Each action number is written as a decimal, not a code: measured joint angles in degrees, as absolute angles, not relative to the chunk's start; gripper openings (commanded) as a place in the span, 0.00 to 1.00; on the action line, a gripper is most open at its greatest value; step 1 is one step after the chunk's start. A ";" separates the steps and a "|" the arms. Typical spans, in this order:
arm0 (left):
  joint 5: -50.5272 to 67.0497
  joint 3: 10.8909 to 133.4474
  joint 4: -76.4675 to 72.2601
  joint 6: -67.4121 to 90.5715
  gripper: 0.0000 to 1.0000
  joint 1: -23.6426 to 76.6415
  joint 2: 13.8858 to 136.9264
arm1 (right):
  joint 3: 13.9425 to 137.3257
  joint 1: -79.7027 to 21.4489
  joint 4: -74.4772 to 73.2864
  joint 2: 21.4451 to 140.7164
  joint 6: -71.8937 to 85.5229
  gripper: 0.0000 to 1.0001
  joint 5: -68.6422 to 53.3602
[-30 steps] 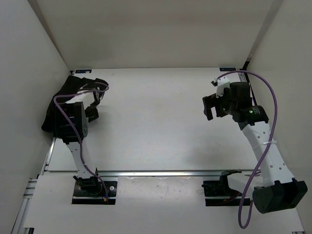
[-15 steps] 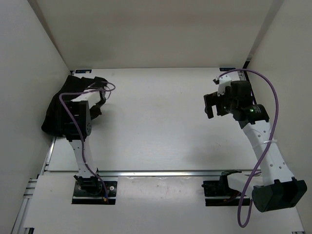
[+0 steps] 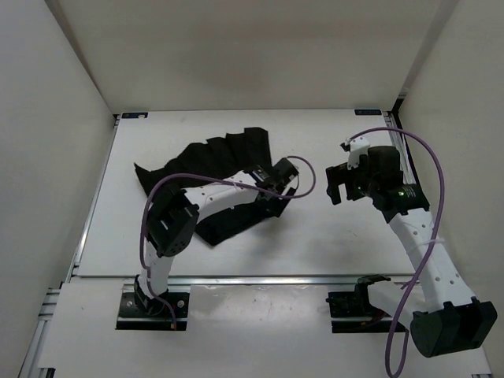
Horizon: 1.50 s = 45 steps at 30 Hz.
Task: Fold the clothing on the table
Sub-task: Move the skirt to the center of the board, then flatten the skirt out
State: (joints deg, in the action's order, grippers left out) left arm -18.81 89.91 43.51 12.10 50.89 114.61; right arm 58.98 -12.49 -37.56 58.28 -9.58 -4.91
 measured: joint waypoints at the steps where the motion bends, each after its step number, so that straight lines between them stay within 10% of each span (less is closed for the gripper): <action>1: -18.50 91.44 43.94 11.88 0.99 52.60 114.80 | 58.78 -12.64 -37.36 58.22 -9.56 0.99 -4.97; 31: -0.34 42.44 30.33 44.21 0.99 38.92 62.81 | 54.57 -3.38 -35.24 85.25 -9.39 0.99 -37.76; 45: -0.36 37.93 18.35 51.33 0.98 39.07 67.59 | 50.37 -4.69 -27.64 87.29 -9.41 1.00 -40.91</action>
State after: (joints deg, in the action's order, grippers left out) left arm -0.36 37.93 18.35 51.33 39.07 67.59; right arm 50.37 -4.69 -27.64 87.29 -9.41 -40.91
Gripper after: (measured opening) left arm 0.983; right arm 0.994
